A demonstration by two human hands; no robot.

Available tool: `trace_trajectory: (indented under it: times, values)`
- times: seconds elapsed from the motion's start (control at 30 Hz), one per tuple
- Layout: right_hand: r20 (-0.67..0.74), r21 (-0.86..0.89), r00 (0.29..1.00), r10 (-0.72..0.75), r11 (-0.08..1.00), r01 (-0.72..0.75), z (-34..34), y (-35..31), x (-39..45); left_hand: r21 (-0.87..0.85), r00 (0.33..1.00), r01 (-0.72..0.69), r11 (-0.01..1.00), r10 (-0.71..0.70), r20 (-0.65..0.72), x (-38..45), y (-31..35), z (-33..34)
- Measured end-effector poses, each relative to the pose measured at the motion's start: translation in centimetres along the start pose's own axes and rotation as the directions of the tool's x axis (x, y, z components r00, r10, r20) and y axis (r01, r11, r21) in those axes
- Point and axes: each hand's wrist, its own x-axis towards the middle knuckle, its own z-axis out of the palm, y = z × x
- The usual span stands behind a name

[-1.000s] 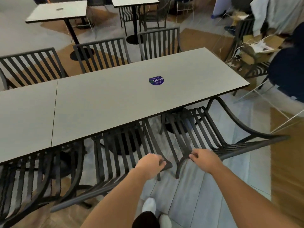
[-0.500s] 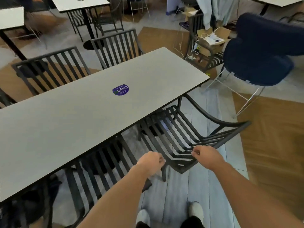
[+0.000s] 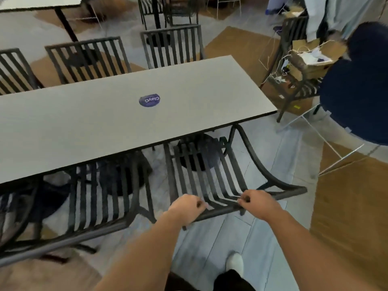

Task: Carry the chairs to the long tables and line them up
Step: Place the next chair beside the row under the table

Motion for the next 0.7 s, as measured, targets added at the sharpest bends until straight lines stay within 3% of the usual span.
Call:
trace_trajectory:
  times: [0.17,0.4,0.53,0.7]
  values:
    - [0.106,-0.029,0.988,-0.11,0.993,0.113,-1.0,4.5,1.1,0.001,0.993,0.119,0.993,-0.119,0.025,-0.4,2.6,4.4]
    - [0.153,-0.21,0.966,-0.21,0.948,0.239,0.6,4.6,3.8,0.222,0.97,0.241,0.945,-0.227,-0.089,0.8,2.3,6.4]
    - [0.133,-0.359,0.974,-0.183,0.907,0.22,1.9,4.2,5.3,0.284,0.967,0.254,0.925,-0.246,-0.062,1.9,1.7,6.7]
    - [0.126,-0.513,0.983,-0.136,0.839,0.182,2.5,3.9,6.9,0.299,0.983,0.184,0.936,-0.174,-0.062,2.7,1.0,6.2]
